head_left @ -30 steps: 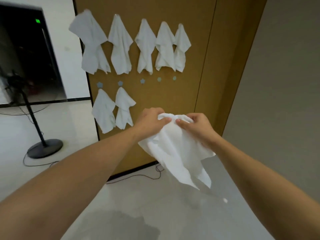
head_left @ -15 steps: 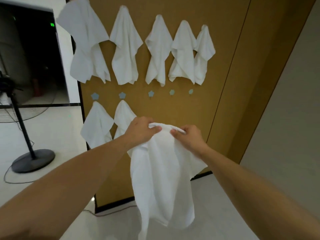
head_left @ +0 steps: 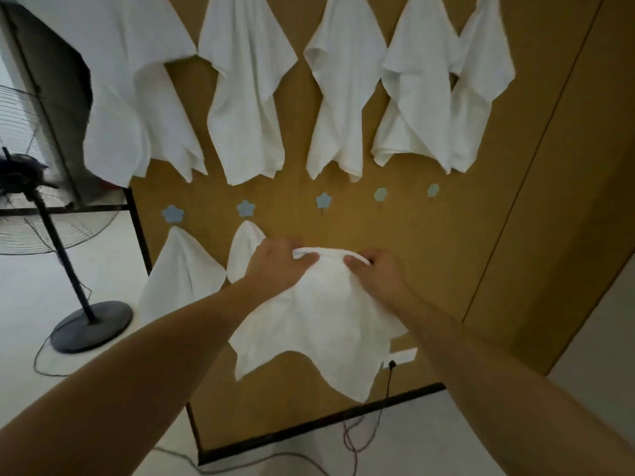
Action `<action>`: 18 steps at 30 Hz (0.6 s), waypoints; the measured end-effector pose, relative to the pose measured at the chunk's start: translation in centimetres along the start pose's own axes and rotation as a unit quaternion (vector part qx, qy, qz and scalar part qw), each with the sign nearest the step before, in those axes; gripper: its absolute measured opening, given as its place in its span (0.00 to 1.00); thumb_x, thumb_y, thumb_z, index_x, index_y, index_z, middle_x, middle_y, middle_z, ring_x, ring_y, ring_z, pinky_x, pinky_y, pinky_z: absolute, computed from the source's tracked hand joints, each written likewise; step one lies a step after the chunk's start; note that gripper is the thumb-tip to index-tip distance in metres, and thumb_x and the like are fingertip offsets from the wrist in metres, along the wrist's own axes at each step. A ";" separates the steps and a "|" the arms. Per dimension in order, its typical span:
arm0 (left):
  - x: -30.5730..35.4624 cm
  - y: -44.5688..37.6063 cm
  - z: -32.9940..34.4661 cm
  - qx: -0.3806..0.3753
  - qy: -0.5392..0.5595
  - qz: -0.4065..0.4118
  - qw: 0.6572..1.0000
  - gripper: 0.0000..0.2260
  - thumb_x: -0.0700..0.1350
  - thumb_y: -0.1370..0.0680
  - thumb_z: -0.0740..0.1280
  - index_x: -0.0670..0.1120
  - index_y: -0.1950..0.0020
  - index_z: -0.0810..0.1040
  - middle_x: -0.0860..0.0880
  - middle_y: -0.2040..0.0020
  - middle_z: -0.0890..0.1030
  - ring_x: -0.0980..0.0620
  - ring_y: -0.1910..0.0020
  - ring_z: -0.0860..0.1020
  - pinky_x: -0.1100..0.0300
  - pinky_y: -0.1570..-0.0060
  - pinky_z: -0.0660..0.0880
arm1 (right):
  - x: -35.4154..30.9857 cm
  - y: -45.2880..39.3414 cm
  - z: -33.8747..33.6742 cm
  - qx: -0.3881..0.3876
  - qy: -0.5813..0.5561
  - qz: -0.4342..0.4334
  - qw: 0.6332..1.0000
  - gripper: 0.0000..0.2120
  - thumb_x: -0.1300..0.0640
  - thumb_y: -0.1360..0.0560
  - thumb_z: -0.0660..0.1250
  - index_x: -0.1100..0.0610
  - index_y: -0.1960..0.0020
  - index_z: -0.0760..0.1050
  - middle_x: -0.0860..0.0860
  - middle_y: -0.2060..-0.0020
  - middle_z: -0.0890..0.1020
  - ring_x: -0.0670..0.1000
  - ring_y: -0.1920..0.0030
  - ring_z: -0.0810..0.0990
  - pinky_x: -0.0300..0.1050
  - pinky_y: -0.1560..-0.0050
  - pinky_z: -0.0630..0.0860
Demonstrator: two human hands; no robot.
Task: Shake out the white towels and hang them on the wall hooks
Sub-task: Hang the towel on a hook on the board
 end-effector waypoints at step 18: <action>-7.2 -21.5 11.9 0.145 -0.012 -0.203 0.968 0.17 0.61 0.24 0.65 0.54 0.43 0.82 0.49 0.51 0.84 0.47 0.52 0.81 0.50 0.50 0.79 | 7.3 -29.0 7.5 0.021 -0.040 -0.123 0.991 0.16 0.47 0.25 0.72 0.51 0.69 0.76 0.49 0.74 0.77 0.48 0.71 0.75 0.42 0.67 0.69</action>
Point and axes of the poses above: each hand's wrist, its own y-axis away from the middle knuckle, its own z-axis out of the palm, x = y × z, the point moved 1 cm from there along -y, towards the middle knuckle
